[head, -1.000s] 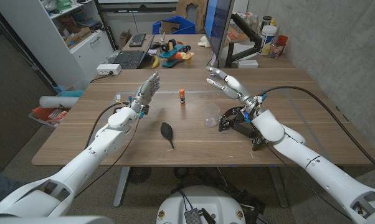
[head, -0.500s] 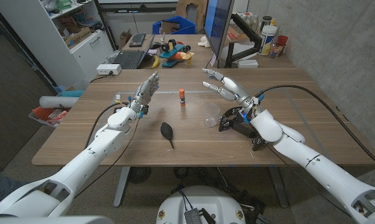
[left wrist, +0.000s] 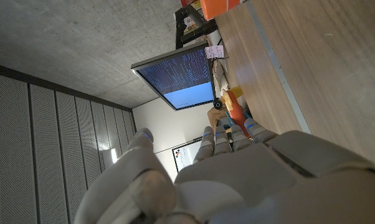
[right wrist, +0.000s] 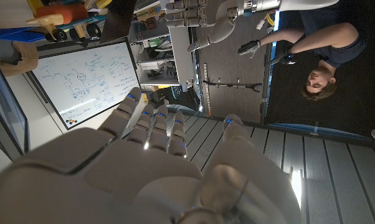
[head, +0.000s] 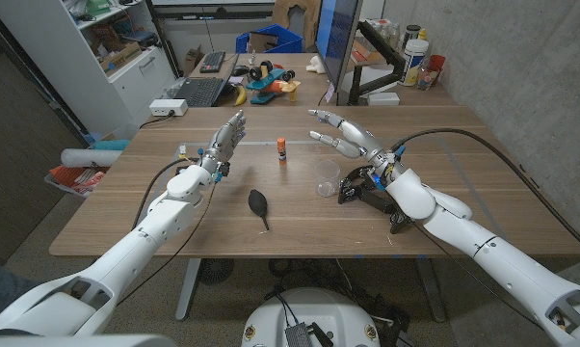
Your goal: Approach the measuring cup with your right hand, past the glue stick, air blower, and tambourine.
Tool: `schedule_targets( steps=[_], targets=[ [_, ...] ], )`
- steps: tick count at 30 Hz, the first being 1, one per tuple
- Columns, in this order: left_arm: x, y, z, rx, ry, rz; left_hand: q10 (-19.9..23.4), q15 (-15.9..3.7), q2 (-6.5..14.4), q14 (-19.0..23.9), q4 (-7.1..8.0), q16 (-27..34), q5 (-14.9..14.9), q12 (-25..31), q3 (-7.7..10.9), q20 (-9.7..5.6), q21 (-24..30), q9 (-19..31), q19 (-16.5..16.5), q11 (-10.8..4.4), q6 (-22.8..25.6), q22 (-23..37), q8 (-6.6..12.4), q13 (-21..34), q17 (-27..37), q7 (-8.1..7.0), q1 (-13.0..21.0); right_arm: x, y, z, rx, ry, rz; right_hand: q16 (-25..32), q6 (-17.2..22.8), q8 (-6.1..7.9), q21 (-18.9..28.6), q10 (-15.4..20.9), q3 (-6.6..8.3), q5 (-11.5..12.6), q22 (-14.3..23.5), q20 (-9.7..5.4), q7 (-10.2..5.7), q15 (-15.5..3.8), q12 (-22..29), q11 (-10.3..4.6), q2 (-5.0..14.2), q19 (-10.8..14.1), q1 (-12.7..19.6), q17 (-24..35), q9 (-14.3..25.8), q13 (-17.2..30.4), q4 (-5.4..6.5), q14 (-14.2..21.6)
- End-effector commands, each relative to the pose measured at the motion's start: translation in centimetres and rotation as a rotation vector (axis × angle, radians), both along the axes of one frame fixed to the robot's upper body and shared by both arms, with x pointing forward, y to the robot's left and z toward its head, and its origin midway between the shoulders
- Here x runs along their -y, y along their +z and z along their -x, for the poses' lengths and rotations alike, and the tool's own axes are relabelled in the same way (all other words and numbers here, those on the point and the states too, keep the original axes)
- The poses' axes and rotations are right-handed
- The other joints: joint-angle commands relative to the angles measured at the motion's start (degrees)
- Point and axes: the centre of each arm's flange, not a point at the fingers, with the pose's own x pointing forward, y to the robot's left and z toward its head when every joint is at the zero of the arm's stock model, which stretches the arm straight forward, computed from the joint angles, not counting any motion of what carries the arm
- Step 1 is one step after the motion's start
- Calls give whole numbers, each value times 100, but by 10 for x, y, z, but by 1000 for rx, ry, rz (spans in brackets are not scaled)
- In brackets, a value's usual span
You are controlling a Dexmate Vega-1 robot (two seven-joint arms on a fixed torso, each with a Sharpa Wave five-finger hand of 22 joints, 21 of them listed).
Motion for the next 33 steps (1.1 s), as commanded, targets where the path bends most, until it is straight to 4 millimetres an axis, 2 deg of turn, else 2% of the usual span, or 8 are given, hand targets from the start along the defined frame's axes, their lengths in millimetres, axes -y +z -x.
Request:
schedule_targets(
  steps=[1, 33],
  targets=[
    [-1, 0, -1, 1, 3, 2, 13, -60, 46, -13, -41, 25, 6, 19, 14, -22, -7, 22, -29, -99, 34, 19, 23, 26, 14, -49, 28, -7, -2, 2, 27, -30, 56, -8, 10, 3, 20, -8, 14, 51, 19, 53, -66, -55, -6, -40, -4, 17, 32, -2, 22, 22, -29, 6],
    [1, 0, -8, -18, -6, -18, -40, -31, 71, -35, -75, 22, 1, 5, 14, 24, -18, 26, -81, -55, -56, 19, -5, 28, 13, -68, 40, -11, -12, 0, 61, -108, 116, 2, 39, 15, 21, -5, 13, 87, 18, 70, -115, -146, -7, -82, -19, -10, 12, 6, 25, 25, -22, 9]
  ],
)
